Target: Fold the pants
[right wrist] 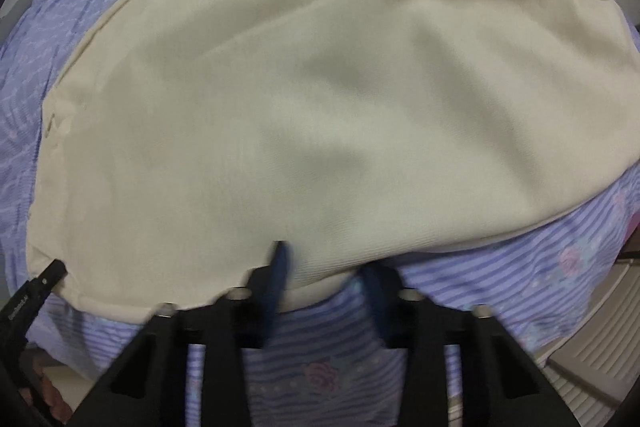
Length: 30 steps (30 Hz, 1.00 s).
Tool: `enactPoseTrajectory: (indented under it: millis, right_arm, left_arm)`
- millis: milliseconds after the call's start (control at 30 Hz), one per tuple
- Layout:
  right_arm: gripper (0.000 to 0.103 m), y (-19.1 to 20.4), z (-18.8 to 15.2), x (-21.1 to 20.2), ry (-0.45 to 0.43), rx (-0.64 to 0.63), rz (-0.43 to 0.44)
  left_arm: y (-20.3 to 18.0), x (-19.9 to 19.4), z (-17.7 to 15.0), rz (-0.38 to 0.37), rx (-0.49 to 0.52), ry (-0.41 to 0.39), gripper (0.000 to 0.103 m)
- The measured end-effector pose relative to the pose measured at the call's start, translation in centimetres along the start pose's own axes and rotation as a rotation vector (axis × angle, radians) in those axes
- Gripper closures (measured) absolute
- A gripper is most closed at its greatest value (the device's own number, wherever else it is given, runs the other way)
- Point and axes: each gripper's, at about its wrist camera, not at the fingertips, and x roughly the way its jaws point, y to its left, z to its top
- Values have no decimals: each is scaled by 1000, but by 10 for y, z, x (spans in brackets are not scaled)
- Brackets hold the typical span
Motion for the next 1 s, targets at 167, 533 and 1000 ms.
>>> enactPoseTrajectory:
  millis: [167,533,1000]
  right_arm:
    - [88,2,22,-43,-82,-43,31]
    - [90,11,42,-169,-241,-102,95]
    - [91,69,196,-156,-456,-196,132]
  left_arm:
    - [-4,-30,10,-2,39,-33,95]
    - [-5,-112,31,-5,24,-156,95]
    - [-21,-92,155,-15,-22,-298,95]
